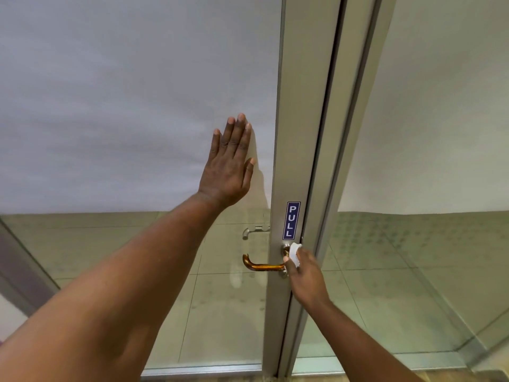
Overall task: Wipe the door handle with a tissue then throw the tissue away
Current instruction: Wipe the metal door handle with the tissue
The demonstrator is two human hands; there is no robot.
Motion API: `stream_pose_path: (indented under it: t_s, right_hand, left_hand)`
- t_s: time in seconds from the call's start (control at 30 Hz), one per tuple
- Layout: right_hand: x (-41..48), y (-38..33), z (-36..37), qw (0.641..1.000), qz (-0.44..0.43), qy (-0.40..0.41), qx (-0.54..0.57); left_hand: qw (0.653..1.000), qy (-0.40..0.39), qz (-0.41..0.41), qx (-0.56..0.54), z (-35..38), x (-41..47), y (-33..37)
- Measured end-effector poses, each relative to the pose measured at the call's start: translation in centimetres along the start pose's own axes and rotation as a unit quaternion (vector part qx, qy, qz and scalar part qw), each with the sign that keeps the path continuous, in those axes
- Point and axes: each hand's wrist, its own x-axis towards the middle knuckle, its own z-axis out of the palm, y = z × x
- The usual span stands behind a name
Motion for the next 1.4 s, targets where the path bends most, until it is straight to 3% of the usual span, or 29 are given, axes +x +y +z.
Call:
stream_pose_path:
  t_s: [0.3,0.47,0.7,1.0,1.23,1.4]
  right_hand:
    - [2.5,-0.4,2.0,0.998,0.002,0.018,-0.060]
    - [3.6,-0.4,2.9,0.996,0.047,0.068,-0.020]
    - [4.3,-0.4,4.3,0.970,0.175,0.139,0.097]
    - [5.2,0.6,4.6,0.875,0.336,0.146,0.317]
    - [5.5,1.0,3.3,0.757,0.404,0.086,0.506]
    - [5.4,1.4,3.2,0.755,0.386,0.039,0.528]
  left_hand:
    - [0.999,0.049,0.013,-0.006,1.9,0.4,-0.7]
    - [0.997,0.074,0.012,0.002,2.5,0.5,-0.8]
    - [0.997,0.082,0.011,0.003,2.6,0.5,-0.7]
    - [0.996,0.088,0.011,0.004,2.7,0.6,-0.7]
    - [0.995,0.096,0.011,0.012,2.9,0.7,-0.7]
    - [0.995,0.096,0.009,0.012,2.9,0.7,-0.7]
